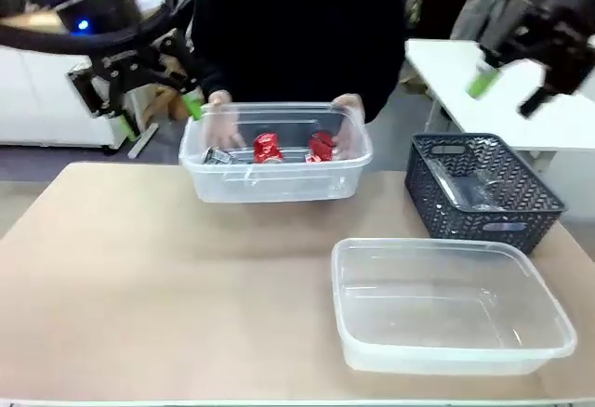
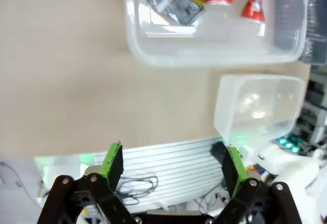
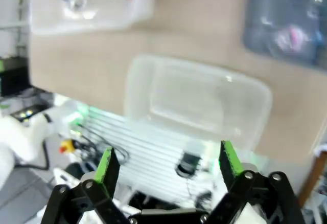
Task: Sort the waste into each basket.
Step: Pick up the Organizing box on the right side of the table and lift it.
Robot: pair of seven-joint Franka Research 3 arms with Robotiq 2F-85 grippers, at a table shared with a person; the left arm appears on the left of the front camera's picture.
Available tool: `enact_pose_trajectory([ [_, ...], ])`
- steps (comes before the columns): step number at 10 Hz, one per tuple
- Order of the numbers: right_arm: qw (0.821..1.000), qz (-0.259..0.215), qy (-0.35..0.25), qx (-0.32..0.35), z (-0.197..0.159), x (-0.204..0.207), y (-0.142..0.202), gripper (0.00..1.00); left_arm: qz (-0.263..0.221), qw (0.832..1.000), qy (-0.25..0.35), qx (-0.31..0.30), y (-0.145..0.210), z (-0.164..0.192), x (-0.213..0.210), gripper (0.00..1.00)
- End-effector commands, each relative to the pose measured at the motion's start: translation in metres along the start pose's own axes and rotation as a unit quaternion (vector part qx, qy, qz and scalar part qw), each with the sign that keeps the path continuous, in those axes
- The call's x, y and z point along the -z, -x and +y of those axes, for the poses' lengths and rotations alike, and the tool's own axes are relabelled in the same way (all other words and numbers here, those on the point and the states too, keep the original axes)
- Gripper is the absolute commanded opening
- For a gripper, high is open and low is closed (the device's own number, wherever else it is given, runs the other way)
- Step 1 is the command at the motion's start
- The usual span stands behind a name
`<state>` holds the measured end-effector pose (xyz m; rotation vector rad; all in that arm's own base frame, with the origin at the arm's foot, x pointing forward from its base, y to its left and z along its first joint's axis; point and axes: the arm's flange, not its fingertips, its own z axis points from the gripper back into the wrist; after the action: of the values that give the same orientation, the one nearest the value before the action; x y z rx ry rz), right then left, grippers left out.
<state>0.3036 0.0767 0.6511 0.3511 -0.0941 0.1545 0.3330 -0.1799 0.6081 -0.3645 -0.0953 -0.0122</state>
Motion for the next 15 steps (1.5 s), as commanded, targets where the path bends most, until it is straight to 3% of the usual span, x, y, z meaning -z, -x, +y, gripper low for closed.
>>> enact_pose_trajectory([
  [1,0.997,-0.029,0.058,-0.041,-0.054,-0.028,0.068,1.00,0.026,0.999,0.015,-0.045,0.051,-0.034,0.018,1.00],
  [3,0.993,-0.063,0.095,-0.033,-0.092,-0.024,0.103,1.00,0.164,0.986,0.025,0.031,0.075,-0.082,0.069,1.00],
  [4,0.993,-0.074,0.083,-0.032,-0.100,-0.018,0.108,1.00,0.212,0.975,0.022,0.061,0.083,-0.102,0.091,1.00],
  [5,0.996,-0.035,0.080,-0.027,-0.073,-0.044,0.110,1.00,0.266,0.957,-0.007,0.117,0.083,-0.109,0.100,1.00],
  [6,0.996,-0.035,0.080,-0.027,-0.073,-0.044,0.110,1.00,0.154,0.987,0.025,0.028,0.102,-0.092,0.072,1.00],
  [8,0.996,-0.035,0.080,-0.027,-0.073,-0.044,0.110,1.00,0.154,0.987,0.025,0.028,0.102,-0.092,0.072,1.00],
  [9,0.995,-0.042,0.087,-0.032,-0.082,-0.037,0.114,1.00,0.203,0.977,0.024,0.056,0.100,-0.107,0.098,1.00],
  [11,0.994,0.019,0.100,-0.051,-0.098,0.037,0.100,1.00,0.177,0.984,0.000,0.015,0.090,-0.114,0.175,1.00],
  [15,0.993,0.076,0.092,0.026,-0.154,0.134,0.109,1.00,0.152,0.988,0.010,0.000,0.070,-0.139,0.274,1.00],
])
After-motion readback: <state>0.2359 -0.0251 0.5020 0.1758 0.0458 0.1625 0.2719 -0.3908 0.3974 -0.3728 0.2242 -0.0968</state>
